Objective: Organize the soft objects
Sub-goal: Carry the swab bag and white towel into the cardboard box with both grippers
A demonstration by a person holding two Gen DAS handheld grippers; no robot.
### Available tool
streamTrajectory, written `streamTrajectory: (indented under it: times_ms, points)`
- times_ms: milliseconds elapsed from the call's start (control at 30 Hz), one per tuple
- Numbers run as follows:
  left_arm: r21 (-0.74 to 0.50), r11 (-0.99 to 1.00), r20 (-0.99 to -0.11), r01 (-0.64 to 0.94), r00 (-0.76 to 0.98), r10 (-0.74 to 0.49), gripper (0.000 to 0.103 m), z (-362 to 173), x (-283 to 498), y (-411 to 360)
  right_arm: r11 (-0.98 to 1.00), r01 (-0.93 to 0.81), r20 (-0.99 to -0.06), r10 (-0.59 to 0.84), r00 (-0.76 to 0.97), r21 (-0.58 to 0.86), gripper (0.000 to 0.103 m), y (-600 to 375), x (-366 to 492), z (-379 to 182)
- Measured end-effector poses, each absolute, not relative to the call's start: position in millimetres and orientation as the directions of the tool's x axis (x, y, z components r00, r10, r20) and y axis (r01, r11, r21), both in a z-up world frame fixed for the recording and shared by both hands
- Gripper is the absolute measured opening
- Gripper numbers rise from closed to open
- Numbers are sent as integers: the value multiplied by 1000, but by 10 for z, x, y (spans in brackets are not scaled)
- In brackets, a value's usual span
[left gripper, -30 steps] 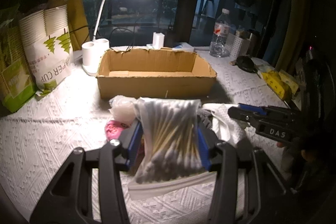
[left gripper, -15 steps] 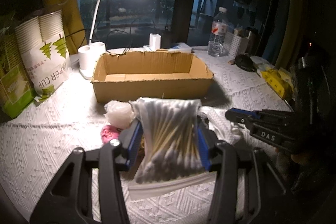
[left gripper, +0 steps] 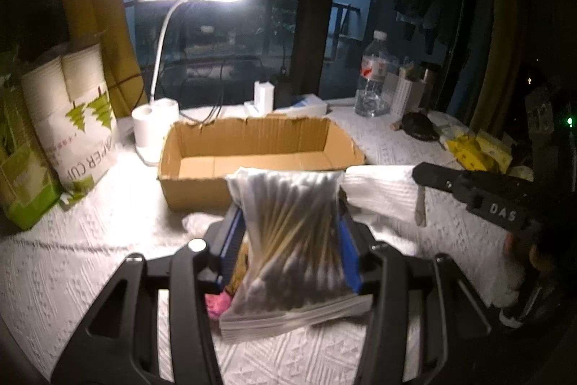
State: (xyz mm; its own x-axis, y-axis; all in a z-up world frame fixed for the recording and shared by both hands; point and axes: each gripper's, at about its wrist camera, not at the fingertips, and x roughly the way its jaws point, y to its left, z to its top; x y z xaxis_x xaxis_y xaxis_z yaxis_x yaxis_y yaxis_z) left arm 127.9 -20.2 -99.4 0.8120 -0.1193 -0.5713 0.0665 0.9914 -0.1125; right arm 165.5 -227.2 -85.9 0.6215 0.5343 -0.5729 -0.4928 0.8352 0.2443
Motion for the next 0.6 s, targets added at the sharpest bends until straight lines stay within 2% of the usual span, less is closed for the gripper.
streamTrajectory:
  times_ms: [600]
  points:
    - [-119,989,-505,82,853,-132,49,-674,1701,-103,833,-515,-492,541,682,203,3,-2252,1904,-375]
